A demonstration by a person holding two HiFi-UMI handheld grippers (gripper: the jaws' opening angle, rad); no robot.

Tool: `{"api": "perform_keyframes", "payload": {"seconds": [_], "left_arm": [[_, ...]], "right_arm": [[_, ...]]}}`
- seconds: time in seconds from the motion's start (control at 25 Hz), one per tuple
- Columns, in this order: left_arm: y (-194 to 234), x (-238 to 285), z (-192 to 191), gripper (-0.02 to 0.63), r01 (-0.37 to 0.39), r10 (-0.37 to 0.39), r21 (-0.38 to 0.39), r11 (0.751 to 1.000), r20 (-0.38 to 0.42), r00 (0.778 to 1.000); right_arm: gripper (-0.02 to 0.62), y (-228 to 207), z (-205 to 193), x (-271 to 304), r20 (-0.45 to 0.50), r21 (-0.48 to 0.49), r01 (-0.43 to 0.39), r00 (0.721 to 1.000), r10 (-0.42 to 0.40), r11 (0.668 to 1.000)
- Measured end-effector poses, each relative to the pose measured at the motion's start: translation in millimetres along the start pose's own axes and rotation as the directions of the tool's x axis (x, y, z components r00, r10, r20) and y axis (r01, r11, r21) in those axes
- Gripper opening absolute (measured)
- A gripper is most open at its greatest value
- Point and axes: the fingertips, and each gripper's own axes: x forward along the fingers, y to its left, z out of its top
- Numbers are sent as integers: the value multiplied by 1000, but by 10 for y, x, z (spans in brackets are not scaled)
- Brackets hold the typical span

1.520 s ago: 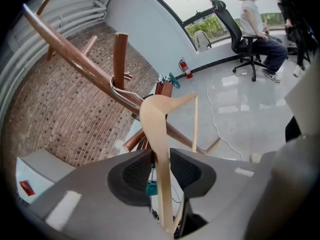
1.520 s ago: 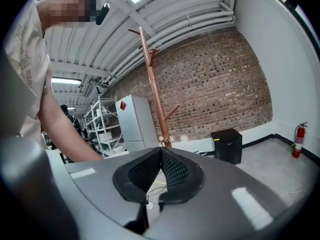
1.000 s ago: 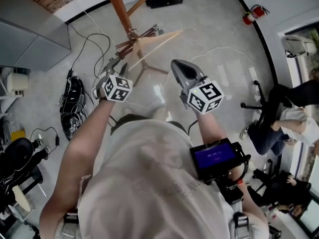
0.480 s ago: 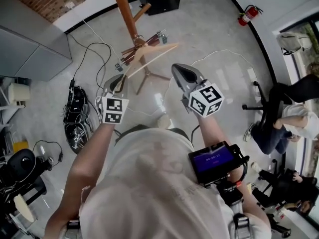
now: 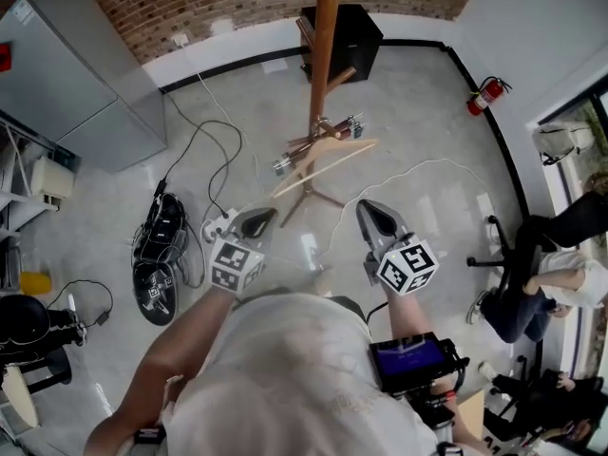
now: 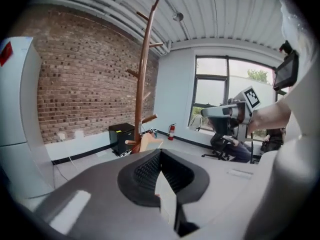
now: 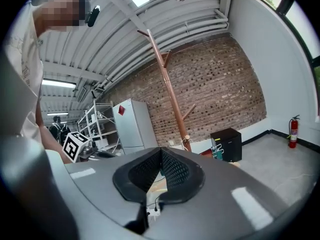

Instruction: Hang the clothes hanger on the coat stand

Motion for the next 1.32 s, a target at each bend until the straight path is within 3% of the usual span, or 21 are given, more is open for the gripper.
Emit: {"api": "perform_keyframes", "payload": {"seconds": [0.2, 0.72, 1.32], "left_arm": [[-199, -225, 4, 2, 87, -86, -10, 996, 28, 996], [-224, -690, -292, 2, 172, -172, 17, 985, 2, 985], [-358, -749, -246, 2, 245, -246, 30, 969, 30, 969]], "right_arm": [[14, 347, -88, -133, 14, 12, 10, 1000, -10, 1000], [14, 1001, -392, -371, 20, 45, 86, 996, -87, 995], [14, 1183, -438, -430, 22, 31, 139, 990, -140, 990]]}}
